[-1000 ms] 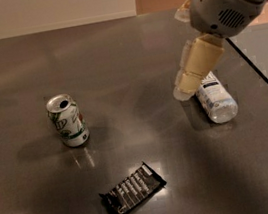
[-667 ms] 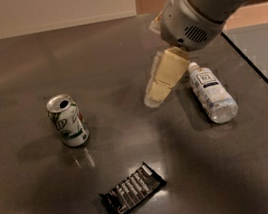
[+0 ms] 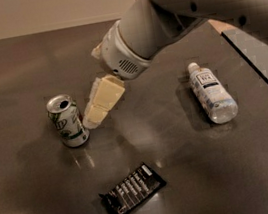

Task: Knock 7up can over

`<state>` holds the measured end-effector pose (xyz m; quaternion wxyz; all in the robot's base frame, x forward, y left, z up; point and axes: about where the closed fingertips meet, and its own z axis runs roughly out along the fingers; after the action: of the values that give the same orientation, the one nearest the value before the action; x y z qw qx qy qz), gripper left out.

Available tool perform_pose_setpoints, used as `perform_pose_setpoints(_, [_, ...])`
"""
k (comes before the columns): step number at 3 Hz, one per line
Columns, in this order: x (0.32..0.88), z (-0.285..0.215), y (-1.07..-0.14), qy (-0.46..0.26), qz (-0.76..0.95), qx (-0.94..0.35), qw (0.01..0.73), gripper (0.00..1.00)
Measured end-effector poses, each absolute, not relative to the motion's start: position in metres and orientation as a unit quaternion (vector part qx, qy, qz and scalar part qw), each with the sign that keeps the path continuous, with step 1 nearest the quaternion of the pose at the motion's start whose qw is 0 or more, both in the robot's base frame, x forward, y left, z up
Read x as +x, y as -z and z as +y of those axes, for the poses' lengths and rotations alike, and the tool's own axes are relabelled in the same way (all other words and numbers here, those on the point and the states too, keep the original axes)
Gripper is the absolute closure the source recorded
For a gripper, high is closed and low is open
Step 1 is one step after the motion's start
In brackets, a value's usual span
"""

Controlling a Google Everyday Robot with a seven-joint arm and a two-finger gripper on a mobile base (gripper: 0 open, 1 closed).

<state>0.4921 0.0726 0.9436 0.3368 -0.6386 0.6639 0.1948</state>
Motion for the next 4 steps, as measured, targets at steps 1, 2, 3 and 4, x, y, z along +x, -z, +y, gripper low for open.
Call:
perform_pose_setpoints(1, [0.493,0.108,-0.935,-0.216,0.643,-0.650,0.343,0.00])
perform_pose_setpoints(2, [0.502,0.139,-0.920,-0.235,0.631,-0.659,0.335,0.00])
perform_pose_setpoints(3, [0.502,0.162,-0.902,-0.248,0.624,-0.669,0.319,0.00])
perform_pose_setpoints(4, [0.499,0.175,-0.889,-0.255,0.622,-0.675,0.305,0.00])
